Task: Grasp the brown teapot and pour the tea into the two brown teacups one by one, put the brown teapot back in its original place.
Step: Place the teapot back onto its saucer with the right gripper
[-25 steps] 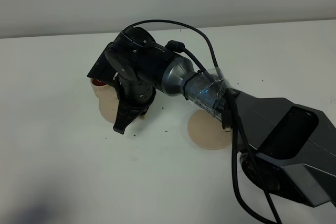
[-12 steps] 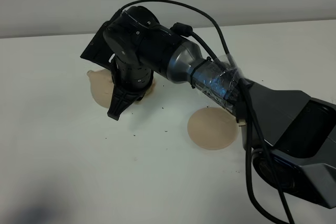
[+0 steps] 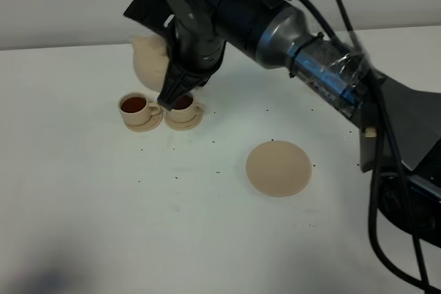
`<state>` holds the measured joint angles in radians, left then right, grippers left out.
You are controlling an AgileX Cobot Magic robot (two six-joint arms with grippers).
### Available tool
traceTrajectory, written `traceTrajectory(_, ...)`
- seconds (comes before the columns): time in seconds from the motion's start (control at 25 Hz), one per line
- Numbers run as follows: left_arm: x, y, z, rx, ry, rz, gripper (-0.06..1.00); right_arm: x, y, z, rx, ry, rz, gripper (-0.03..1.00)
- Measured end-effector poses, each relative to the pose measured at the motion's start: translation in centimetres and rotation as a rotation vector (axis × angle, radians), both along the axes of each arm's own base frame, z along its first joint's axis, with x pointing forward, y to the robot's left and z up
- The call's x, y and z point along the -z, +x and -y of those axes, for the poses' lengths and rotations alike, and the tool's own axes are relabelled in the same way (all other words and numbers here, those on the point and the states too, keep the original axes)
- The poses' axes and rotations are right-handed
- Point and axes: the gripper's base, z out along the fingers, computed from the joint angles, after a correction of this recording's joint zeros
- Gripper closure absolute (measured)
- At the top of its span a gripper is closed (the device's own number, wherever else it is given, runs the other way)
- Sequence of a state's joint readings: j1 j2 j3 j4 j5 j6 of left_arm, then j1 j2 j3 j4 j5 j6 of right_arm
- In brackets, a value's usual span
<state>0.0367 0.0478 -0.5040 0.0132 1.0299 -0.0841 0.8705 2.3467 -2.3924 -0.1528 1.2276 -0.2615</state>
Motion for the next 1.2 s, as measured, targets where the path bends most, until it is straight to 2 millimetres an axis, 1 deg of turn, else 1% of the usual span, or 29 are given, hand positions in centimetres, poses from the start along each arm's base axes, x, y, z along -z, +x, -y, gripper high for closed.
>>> traceTrajectory(0.12,0.0,0.0,0.0,0.000,0.000,0.000,0.55,0.2,1.5,3.1,0.073,-0.022,-0.049,0.86)
traceTrajectory(0.16,0.0,0.0,0.0,0.000,0.000,0.000,0.55,0.6,1.9,4.2,0.100,-0.038,-0.072,0.86)
traceTrajectory(0.28,0.0,0.0,0.0,0.000,0.000,0.000,0.55,0.6,2.4,7.7,0.177,-0.065,-0.122,0.86)
traceTrajectory(0.4,0.0,0.0,0.0,0.001,0.001,0.000,0.55,0.8,2.1,10.8,0.247,-0.085,-0.184,0.86)
traceTrajectory(0.44,0.0,0.0,0.0,0.001,0.001,0.000,0.55,0.7,1.9,11.7,0.268,-0.083,-0.201,0.86)
traceTrajectory(0.52,0.0,0.0,0.0,0.001,0.001,0.000,0.55,1.2,1.1,13.1,0.287,-0.108,-0.241,0.86)
traceTrajectory(0.72,0.0,0.0,0.0,0.000,0.000,0.000,0.55,2.0,-1.6,14.8,0.298,-0.136,-0.326,0.86)
traceTrajectory(0.84,0.0,0.0,0.0,0.000,0.000,0.000,0.55,3.1,-3.1,15.4,0.330,-0.151,-0.391,0.86)
traceTrajectory(0.92,0.0,0.0,0.0,0.000,0.000,0.000,0.55,4.4,-4.1,15.6,0.341,-0.181,-0.434,0.86)
traceTrajectory(1.08,0.0,0.0,0.0,0.000,0.000,0.000,0.55,6.8,-5.2,15.3,0.371,-0.170,-0.441,0.86)
traceTrajectory(1.2,0.0,0.0,0.0,0.000,0.000,0.000,0.55,7.9,-5.8,14.8,0.381,-0.149,-0.426,0.86)
